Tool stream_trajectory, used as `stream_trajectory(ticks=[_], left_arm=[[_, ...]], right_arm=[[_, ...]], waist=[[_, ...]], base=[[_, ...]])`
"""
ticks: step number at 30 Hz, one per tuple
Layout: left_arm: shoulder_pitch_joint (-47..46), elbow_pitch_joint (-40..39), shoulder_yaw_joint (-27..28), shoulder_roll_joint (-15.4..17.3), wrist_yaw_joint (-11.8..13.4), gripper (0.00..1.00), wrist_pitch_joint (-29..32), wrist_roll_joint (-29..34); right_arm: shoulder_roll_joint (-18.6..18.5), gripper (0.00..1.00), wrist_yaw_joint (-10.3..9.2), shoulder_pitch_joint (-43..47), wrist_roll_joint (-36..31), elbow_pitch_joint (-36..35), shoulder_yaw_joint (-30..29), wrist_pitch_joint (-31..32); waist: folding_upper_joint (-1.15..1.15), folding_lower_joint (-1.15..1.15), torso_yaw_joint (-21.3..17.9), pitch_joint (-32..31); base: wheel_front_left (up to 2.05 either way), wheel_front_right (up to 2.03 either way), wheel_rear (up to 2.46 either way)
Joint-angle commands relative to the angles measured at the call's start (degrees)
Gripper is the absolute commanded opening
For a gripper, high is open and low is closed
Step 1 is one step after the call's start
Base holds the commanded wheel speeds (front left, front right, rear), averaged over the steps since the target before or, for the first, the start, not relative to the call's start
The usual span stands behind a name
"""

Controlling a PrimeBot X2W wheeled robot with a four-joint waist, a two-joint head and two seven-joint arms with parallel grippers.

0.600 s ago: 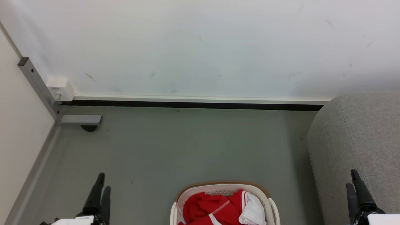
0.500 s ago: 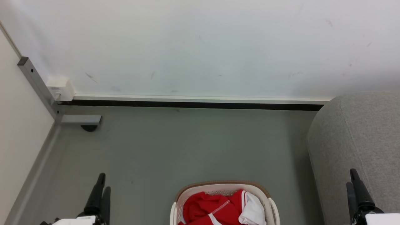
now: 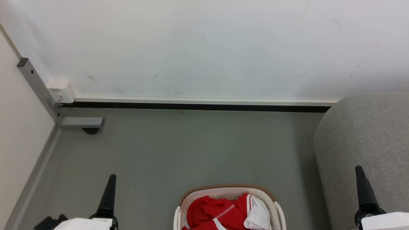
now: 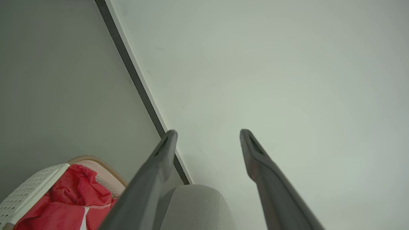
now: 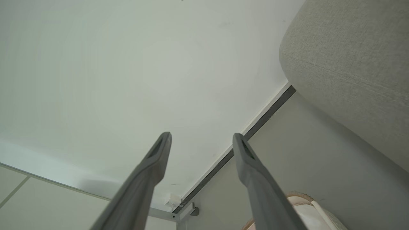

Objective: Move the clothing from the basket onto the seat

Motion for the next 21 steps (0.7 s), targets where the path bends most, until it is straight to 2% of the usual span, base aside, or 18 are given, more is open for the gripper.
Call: stream_trajectory(ticks=[1,10,21], left_arm=[[-0.3,-1.3,-0.4,0.4,0.3,1.0,-0.7,3.8],[0.4,-2.2,-1.9,0.5,1.3,1.0,-2.7,15.2],[1.5,-3.0,-2.7,0.5,2.2,1.0,-4.6,26.7]], right_arm=[[-1.0,1.0,-0.02,-0.2,-4.6,-1.5,0.4,-0.8],[-2.0,1.0,-0.03,0.4,-16.8,-1.8,1.7,-2.8],[-2.2,1.0,-0.04,1.0,-25.9,-1.0,2.7,-4.7]], waist=[[0.0,0.0,0.0,0.0],[0.0,0.0,0.0,-0.1],[0.0,0.0,-0.1,-0.5]], base=[[0.0,0.0,0.0],[0.0,0.0,0.0],[0.0,0.0,0.0]])
